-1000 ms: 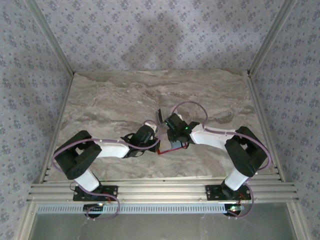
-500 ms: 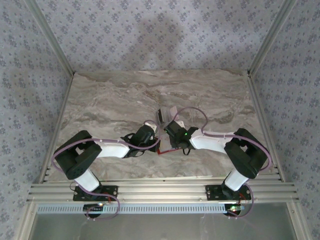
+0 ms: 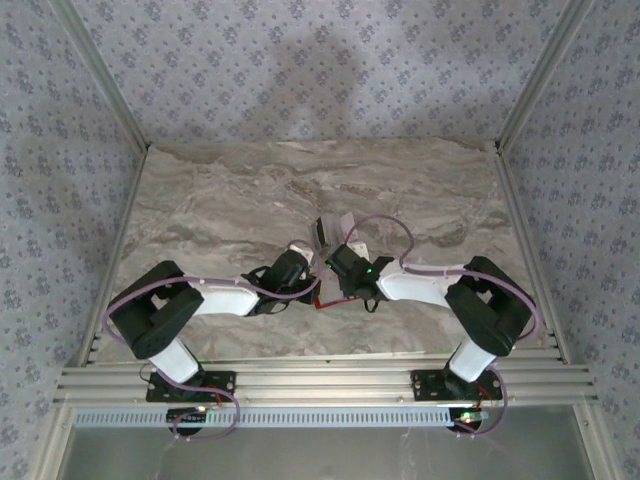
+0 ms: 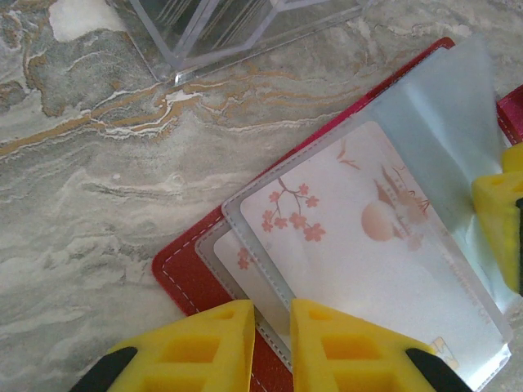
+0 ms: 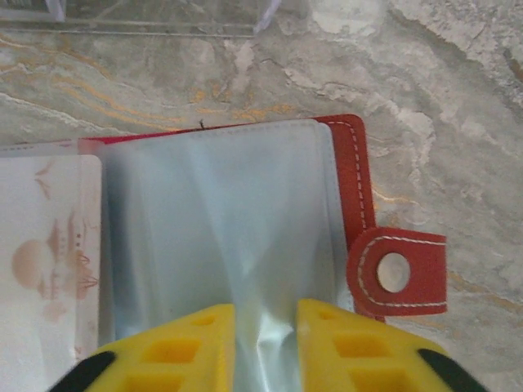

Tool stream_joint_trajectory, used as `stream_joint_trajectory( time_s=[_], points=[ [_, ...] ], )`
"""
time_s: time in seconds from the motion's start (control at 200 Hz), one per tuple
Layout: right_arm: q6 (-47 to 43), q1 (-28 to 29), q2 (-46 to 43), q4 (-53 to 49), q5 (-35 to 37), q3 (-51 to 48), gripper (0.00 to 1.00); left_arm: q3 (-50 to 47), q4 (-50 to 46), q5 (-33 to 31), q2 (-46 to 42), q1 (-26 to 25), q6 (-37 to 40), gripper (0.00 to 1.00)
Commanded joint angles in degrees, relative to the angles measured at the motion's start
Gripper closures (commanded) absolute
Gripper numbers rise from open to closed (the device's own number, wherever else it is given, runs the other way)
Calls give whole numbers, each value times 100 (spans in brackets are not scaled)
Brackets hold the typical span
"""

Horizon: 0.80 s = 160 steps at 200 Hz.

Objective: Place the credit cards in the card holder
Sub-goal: Flip over the card slot in the card holder.

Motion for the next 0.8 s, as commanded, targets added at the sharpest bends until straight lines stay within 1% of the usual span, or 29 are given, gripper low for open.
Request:
stream_joint_trajectory(
  time_s=[0.0, 0.13, 0.26, 0.48, 0.5, 0.58, 0.795],
  points=[
    [226, 22, 451, -257, -177, -125, 79, -171, -395, 60, 166, 15, 105, 81],
    [243, 29, 543, -205, -246, -126, 88, -211, -366, 49, 156, 20, 96, 81],
    [198, 41, 434, -196, -240, -88, 100, -218, -331, 49, 197, 18, 96, 81],
    [188, 118, -35, -348, 13, 138, 100, -233, -314, 36, 245, 21, 72, 81],
    [10, 131, -76, -358, 34, 164, 100, -234, -318, 31, 244, 16, 70, 81],
    [-54, 213, -211, -387, 122, 225, 100, -255, -305, 30, 234, 19, 57, 81],
    [-150, 502, -264, -468, 285, 444, 100, -222, -274, 58, 272, 12, 44, 81]
  ],
)
